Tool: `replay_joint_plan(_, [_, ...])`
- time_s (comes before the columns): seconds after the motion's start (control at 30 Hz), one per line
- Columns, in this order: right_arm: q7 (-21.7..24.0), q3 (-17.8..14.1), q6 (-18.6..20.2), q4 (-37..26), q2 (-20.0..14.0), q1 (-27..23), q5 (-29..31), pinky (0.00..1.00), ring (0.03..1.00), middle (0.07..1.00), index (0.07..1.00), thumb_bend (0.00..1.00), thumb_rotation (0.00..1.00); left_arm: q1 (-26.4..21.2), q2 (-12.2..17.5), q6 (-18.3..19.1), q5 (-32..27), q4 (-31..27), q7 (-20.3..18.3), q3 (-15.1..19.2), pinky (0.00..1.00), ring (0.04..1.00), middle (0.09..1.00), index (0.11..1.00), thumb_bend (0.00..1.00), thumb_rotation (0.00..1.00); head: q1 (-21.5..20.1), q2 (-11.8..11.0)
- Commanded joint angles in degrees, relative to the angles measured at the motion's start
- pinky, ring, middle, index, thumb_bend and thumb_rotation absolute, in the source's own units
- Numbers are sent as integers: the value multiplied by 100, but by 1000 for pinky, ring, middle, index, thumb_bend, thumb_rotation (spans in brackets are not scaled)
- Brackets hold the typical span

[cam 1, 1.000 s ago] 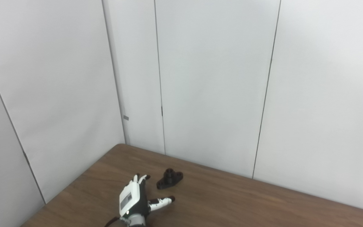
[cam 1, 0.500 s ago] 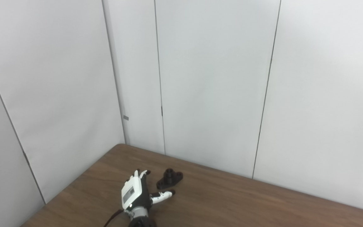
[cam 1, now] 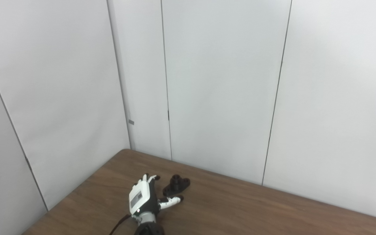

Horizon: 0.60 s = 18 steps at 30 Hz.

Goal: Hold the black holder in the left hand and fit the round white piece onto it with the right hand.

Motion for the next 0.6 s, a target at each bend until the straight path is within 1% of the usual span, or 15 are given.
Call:
replay_joint_plan(0.0, [-46,-55,-141,-129,40,49,12,962,965,965,906,887,824,-89,-55,118,-164,8,-179,-72,999,982,984,810,987,295,-5,8])
replay_joint_plan(0.07, [-56,-61,-179,-119,48,60,-25,951,957,961,902,891,829,-85,-50,113,-171,-3,-199,-106,1000,983,987,810,989,289,-17,19])
replay_joint_plan(0.17, [-18,-67,-129,-171,52,88,45,953,962,964,901,906,830,-107,-34,113,-160,52,-195,-155,1000,978,984,812,992,299,-23,32])
replay_joint_plan(0.27, [-32,-73,-73,-248,65,120,40,940,973,968,900,905,808,-130,-39,100,-214,94,-218,-164,1000,985,978,810,1000,294,-24,42])
replay_joint_plan(0.33, [-56,-80,-68,-268,74,128,-12,953,965,963,900,909,825,-117,-62,27,-295,90,-240,-147,1000,996,984,816,995,273,-18,46])
replay_joint_plan(0.4, [-50,-93,-108,-231,74,122,-19,967,967,964,900,915,823,-108,-74,-46,-313,110,-203,-161,1000,987,979,814,994,256,-24,53])
replay_joint_plan(0.57, [-46,-113,-72,-296,99,139,-10,950,962,957,896,913,825,-106,-95,-187,-364,179,-177,-176,1000,974,968,803,1000,215,-27,66])
